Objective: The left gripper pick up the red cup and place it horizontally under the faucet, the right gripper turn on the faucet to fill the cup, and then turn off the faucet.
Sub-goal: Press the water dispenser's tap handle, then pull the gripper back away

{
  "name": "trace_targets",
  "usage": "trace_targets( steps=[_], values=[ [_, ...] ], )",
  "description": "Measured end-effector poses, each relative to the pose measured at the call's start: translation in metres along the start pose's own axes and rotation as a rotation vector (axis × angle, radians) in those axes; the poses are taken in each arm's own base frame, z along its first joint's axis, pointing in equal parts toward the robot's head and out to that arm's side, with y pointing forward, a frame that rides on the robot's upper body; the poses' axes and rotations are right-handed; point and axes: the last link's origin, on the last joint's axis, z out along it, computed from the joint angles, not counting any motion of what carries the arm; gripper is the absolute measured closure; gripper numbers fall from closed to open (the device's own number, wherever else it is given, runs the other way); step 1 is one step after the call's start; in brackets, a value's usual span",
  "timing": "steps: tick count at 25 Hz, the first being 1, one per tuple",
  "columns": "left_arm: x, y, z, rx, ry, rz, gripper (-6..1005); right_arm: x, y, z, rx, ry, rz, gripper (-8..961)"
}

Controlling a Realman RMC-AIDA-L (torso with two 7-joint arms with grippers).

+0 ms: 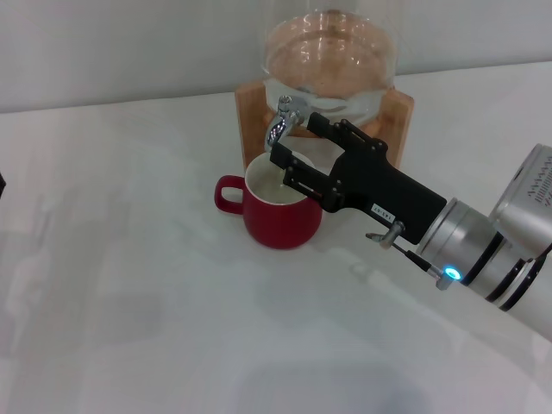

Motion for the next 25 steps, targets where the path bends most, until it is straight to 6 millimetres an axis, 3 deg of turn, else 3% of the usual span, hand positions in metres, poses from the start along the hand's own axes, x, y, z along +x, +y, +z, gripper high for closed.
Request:
trace_targets(
  steps=[25],
  values=[
    [-0.0002, 0.0002, 0.0005, -0.001, -0.002, 0.000, 285, -0.0023, -0.0039, -0.0003, 0.015, -0.009, -0.015, 172]
  ],
)
